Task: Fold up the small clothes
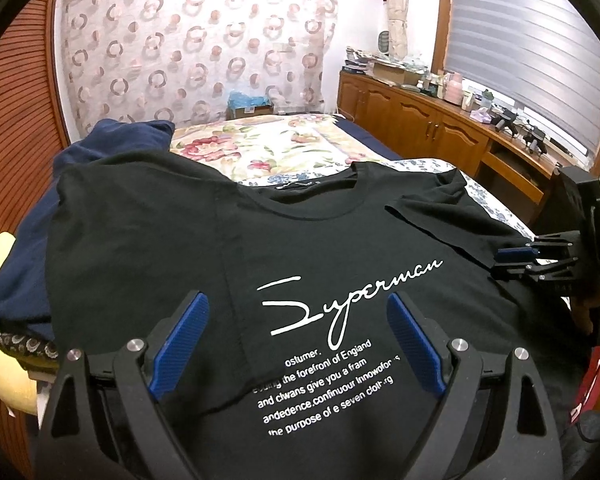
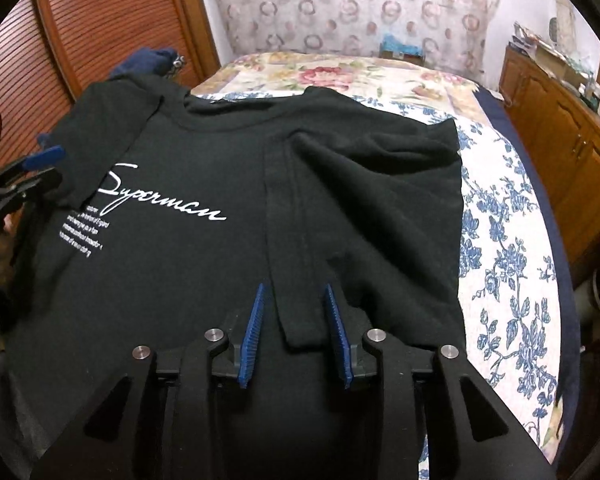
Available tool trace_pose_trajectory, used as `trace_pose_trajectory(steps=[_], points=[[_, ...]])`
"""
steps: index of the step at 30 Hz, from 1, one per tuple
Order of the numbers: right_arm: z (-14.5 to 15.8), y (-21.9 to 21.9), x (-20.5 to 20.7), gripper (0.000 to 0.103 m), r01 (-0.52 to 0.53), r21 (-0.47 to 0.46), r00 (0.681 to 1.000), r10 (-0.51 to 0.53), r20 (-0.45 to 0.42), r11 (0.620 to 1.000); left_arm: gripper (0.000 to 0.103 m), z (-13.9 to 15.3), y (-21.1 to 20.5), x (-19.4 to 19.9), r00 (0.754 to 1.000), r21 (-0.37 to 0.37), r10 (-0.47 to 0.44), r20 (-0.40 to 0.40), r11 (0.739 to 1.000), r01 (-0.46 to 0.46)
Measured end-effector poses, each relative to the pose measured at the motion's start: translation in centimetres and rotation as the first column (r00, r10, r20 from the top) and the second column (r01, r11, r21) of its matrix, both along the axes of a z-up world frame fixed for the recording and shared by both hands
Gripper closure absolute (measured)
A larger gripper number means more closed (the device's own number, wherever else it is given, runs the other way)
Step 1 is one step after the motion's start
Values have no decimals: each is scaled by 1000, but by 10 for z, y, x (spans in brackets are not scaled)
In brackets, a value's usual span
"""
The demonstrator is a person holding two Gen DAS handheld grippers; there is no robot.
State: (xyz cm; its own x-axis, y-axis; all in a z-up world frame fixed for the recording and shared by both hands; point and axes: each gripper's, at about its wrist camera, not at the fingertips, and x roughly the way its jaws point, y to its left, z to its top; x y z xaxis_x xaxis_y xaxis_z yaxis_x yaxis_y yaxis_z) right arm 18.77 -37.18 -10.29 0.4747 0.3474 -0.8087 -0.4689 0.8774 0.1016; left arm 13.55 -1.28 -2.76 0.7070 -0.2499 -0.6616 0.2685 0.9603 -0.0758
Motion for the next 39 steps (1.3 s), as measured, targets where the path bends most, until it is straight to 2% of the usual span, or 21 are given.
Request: trace_pose_trajectory(steps=[8, 9, 11, 14, 21, 25, 26, 32, 39], points=[[-2, 8, -6, 70, -16, -92, 998, 21, 53, 996, 12, -1, 0, 0, 1000, 4, 6, 1, 1000, -6], [-2, 8, -7, 72, -18, -101, 998, 25, 61, 995, 12, -1, 0, 0, 1000, 4, 6, 1, 1000, -6], [-2, 6, -7, 91, -11, -113, 997, 20, 80, 994, 12, -1, 0, 0, 1000, 3, 5, 1, 1000, -5], [-1, -1, -4, 99, -5, -83, 997, 11, 70, 997, 12, -1, 0, 0, 1000, 3, 6, 1, 1000, -6], [14, 0, -14, 100, -57, 41, 998, 56, 38, 998, 12, 0, -1, -1, 1000, 2, 12, 1, 1000, -12], [17, 10, -20, 98, -100, 71, 995, 100, 8, 992, 12, 3, 2, 0, 1000, 0, 17, 4, 1000, -17], [16, 12, -20, 92, -99, 62, 995, 99, 8, 993, 12, 4, 3, 1, 1000, 1, 17, 5, 1000, -17], [20, 5, -6, 71, -64, 54, 998, 63, 27, 996, 12, 13, 17, 9, 998, 15, 50, 28, 999, -51], [27, -27, 44, 70, 37, 15, 996, -38, 75, 999, 12, 28, 50, 32, 991, 23, 126, 51, 992, -127]])
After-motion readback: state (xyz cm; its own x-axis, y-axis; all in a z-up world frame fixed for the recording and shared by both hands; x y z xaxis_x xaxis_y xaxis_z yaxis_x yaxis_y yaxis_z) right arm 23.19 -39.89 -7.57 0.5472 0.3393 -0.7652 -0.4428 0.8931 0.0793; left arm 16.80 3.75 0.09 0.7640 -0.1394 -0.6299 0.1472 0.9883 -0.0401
